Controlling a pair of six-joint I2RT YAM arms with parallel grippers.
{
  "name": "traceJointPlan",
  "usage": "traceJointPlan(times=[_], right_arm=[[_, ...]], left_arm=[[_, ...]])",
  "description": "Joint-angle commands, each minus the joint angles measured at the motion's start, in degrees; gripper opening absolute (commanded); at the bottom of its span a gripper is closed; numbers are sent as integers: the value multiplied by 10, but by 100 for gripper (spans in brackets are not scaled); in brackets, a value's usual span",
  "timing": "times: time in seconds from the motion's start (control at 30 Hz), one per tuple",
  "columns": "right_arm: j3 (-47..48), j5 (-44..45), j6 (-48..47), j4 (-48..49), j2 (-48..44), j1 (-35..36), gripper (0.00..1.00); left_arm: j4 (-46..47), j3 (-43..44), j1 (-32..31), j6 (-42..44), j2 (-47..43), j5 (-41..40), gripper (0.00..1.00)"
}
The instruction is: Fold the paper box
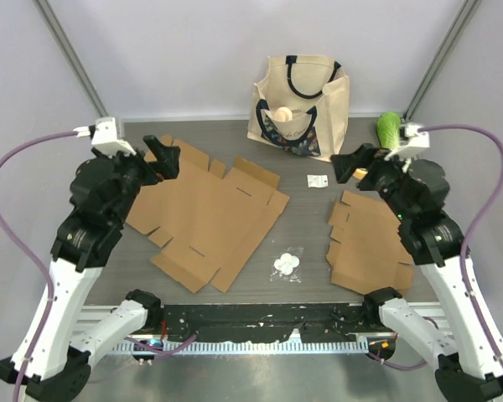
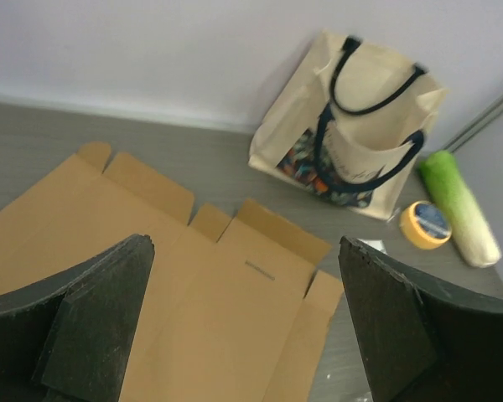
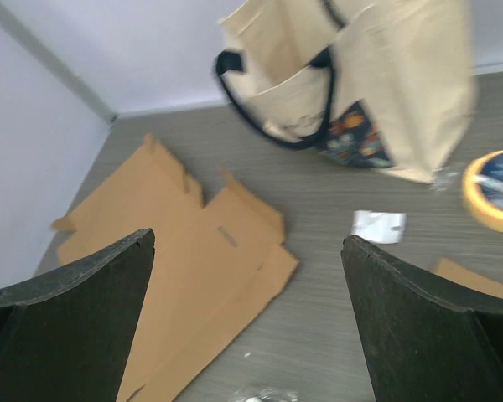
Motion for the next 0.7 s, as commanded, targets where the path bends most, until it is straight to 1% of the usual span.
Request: traceJointPlan(times=[0.0,0.03,0.07,0.1,0.17,0.2,0.23,0.27,0.3,0.37,0.43,0.5,0.53,0.57,0.63,0.67], right_arm=[[-38,-35,72,118,72,86,98],[-46,-31,84,138,93,139,98],[-53,-30,98,152,113,159,98],[-62,-37,124,184,164,182,99],[-69,-51,154,212,212,219,98],[-81,-62,170,240,237,225,98],[-91,-81,180,262,264,227,98],[-123,-92,190,311,273,229,98],[-134,-102,203,326,279,226,97],[-147,-101,213,328,298,226,95],[-170,-102,235,339,317,225,94],[-212,-103,264,384,328,218,91],[-229,-105,299,402,333,211,89],[-261,-113,311,445,341,199,89],[-290,-126,339,485,354,161,88],[-310,-145,358,522,376,149,85]], left_arm=[[-133,28,3,-5,64,-46,96],[-136,20,3,-14,66,-44,96],[-136,14,2,-21,65,-40,96],[-129,6,3,-24,63,-25,96],[-119,-23,3,-38,55,-7,96],[-107,-33,3,-43,46,2,96],[-100,-51,3,-50,41,23,96],[-94,-60,3,-53,37,41,96],[-80,-68,3,-53,33,69,96],[-67,-90,3,-51,35,160,95],[-49,-109,3,-50,48,222,95],[-49,-114,3,-46,62,237,95],[-51,-114,3,-44,77,249,95],[-53,-112,2,-43,85,255,95],[-50,-112,2,-46,106,271,94],[-48,-111,2,-46,110,289,93]])
